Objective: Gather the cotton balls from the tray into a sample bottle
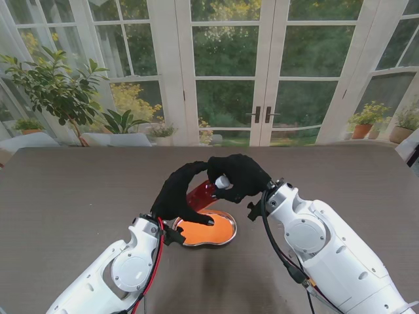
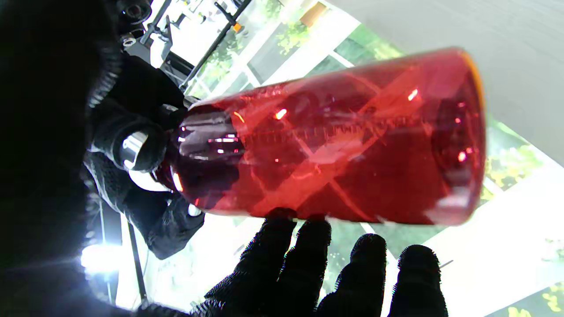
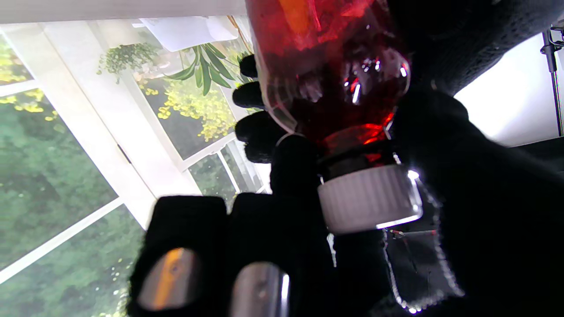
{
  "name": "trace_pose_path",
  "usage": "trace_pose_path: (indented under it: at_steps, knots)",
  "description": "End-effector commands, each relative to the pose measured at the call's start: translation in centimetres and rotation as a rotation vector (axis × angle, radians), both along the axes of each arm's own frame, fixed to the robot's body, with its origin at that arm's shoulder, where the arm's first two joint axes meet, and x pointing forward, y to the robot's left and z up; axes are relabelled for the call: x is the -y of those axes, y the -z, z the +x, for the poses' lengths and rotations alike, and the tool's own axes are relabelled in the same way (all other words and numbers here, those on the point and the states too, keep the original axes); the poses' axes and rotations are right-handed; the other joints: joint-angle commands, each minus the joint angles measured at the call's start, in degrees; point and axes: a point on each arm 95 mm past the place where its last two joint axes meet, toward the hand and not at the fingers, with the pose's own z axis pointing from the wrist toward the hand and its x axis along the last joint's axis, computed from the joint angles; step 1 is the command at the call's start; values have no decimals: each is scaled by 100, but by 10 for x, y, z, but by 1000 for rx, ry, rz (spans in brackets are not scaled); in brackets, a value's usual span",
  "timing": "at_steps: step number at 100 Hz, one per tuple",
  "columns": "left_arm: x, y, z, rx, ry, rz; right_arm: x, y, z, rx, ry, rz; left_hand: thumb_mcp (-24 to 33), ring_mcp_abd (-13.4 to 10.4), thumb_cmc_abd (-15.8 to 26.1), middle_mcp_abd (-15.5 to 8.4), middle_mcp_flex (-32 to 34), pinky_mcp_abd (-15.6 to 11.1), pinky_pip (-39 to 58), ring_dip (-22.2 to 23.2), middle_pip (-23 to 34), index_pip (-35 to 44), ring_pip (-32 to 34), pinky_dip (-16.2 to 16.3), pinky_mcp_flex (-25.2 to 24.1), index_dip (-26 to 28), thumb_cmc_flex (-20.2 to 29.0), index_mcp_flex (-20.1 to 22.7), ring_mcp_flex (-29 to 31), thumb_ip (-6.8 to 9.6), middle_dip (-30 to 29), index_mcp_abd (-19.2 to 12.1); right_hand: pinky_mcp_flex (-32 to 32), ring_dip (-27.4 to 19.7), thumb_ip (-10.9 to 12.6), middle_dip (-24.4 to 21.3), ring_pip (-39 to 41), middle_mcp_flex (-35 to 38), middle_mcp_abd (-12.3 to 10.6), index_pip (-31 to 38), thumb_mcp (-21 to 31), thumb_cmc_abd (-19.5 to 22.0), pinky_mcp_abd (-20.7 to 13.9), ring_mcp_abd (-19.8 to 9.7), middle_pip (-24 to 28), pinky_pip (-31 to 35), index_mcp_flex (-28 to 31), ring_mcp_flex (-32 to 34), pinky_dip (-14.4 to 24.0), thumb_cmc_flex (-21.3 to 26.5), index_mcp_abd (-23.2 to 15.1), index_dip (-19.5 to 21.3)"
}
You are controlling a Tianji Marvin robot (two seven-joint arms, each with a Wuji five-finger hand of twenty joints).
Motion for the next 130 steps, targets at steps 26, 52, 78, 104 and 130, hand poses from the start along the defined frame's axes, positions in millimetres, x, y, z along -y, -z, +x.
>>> trace_pose_path:
  at_steps: [26,52,78,104,130]
  knots:
    - [-20,-2,-5,-16,-21,42,10,5,9,-35,25,-67,721,-15,4798,-199,256,26,-603,101,115,231,116,496,530,176,304,421,253,374,58,-626,309,135,463,-12,496,337,-284,734,889,312,-938,-858,317,952,207,52,199,874,-226,242]
    - [-33,2,-8,-36,-56,54,24,9,22,-60,60,-135,2057,243,4914,46,1290,379,-322,304,350,568,691,635,1380,450,1533,1233,983,371,381,-434,306,139,457,-26,472,348,-286,733,892,320,-967,-901,307,911,208,55,182,851,-227,244]
    - [-41,8,-10,-46,-75,87,41,11,35,-73,102,-218,1837,384,4845,153,1687,546,-145,365,402,858,1006,632,1634,816,2252,1581,1270,6,518,-424,306,145,449,-32,464,339,-292,713,896,333,-990,-925,297,897,202,56,172,820,-225,233]
    - [-50,20,-15,-56,-97,151,54,18,48,-94,138,-322,1516,447,4693,160,1761,611,-76,443,431,982,1086,737,1525,979,2060,1625,1302,-208,578,-504,305,146,443,-26,450,317,-312,682,902,346,-1002,-948,294,888,185,58,166,796,-224,218]
    - [-55,23,-18,-67,-108,166,65,28,62,-117,167,-432,1227,403,4771,154,1738,555,-91,474,411,1017,1047,827,1376,1008,1873,1597,1227,-250,603,-524,275,135,428,-1,400,254,-352,657,909,369,-1019,-976,303,761,104,58,117,738,-258,225]
